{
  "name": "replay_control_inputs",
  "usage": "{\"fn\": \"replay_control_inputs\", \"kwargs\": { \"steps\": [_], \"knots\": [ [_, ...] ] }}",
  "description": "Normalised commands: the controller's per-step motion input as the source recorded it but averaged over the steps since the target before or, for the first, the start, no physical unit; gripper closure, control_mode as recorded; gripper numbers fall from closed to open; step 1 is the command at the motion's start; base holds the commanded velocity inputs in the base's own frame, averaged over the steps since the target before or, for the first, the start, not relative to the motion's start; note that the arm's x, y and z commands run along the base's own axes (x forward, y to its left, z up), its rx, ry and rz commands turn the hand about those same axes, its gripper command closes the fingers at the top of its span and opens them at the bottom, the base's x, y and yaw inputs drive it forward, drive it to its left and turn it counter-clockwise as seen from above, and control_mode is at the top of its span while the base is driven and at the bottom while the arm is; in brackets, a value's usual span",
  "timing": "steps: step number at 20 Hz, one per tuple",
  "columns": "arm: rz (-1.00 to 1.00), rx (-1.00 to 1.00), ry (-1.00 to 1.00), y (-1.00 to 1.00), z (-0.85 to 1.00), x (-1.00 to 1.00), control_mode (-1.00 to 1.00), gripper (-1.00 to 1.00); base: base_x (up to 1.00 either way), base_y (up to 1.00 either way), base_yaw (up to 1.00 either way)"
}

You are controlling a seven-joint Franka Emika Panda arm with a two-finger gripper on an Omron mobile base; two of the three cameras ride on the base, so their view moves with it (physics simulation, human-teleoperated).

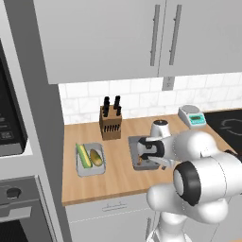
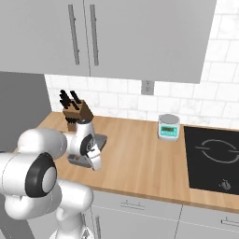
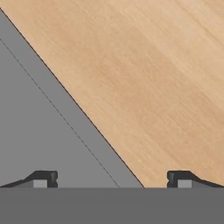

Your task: Take the meat container that has the chicken drumstick and place it on the second highest rack of the freezer. Then take the vegetable container that has the cucumber and corn and place it on the highest rack of the freezer.

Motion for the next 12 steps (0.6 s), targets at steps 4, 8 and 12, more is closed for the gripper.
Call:
{"fn": "replay_control_inputs", "kwargs": {
  "steps": [4, 8, 12],
  "knots": [
    [-0.06, 0.00, 0.03, 0.09, 0.00, -0.26, -1.00, -1.00, 0.00, 0.00, 0.00],
    [-0.07, 0.00, 0.06, 0.11, 0.00, -0.30, -1.00, -1.00, 0.00, 0.00, 0.00],
    [-0.10, -0.01, 0.10, 0.18, -0.03, -0.16, -1.00, -1.00, 0.00, 0.00, 0.00]
  ]
}}
